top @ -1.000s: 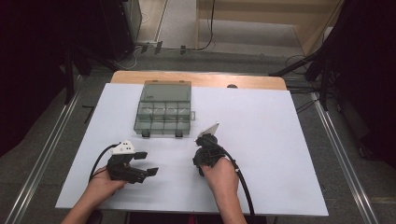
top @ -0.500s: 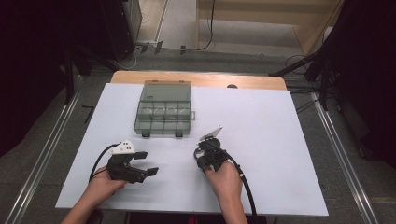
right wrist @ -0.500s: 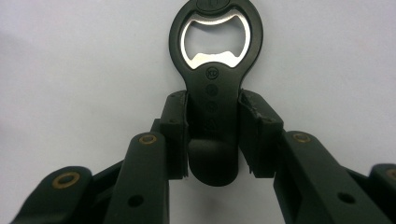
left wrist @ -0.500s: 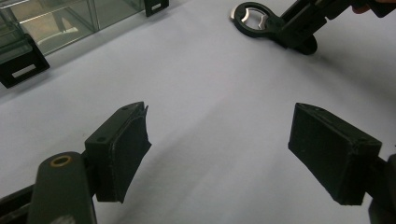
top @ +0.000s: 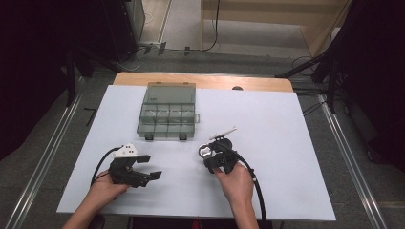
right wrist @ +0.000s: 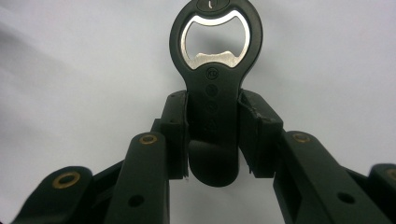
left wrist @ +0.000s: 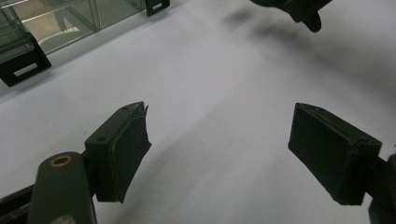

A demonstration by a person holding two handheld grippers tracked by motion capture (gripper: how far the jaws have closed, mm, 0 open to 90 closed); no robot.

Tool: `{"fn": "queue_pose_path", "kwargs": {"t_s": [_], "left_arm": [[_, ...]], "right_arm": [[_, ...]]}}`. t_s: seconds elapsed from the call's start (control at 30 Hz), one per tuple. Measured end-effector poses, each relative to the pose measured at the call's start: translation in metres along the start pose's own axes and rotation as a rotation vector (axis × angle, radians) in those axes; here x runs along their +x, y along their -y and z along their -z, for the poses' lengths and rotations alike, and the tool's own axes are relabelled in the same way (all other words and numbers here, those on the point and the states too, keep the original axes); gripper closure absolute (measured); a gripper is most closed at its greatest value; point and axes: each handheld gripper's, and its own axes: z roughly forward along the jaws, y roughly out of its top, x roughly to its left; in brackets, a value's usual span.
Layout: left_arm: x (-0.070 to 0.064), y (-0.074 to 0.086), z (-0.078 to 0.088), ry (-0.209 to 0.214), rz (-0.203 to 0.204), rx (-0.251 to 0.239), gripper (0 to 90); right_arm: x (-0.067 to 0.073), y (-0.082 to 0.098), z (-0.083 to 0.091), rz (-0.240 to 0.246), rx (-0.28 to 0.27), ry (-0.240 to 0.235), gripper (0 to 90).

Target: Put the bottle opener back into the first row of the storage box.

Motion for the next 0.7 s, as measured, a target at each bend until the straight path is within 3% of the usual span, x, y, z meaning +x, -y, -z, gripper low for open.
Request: {"fn": "queue_pose_path", "kwargs": {"t_s": [0.17,0.43,0.53,0.7], "left_arm": [[0.0,0.0,0.0,0.002,0.003,-0.004,19.5],[0.0,0.0,0.001,0.0,0.006,-0.005,19.5],[0.001,0.0,0.001,0.0,0.006,-0.005,19.5],[0.001,0.0,0.002,0.001,0.007,-0.006,19.5]], "right_arm": [[-0.004,-0.002,0.008,0.035,-0.051,-0.015,66.4],[-0.004,-0.007,0.018,0.204,-0.145,-0.062,66.4],[-0.006,-0.01,0.019,0.268,-0.157,-0.096,66.5],[-0.011,-0.017,0.018,0.325,-0.145,-0.158,66.5]]}}
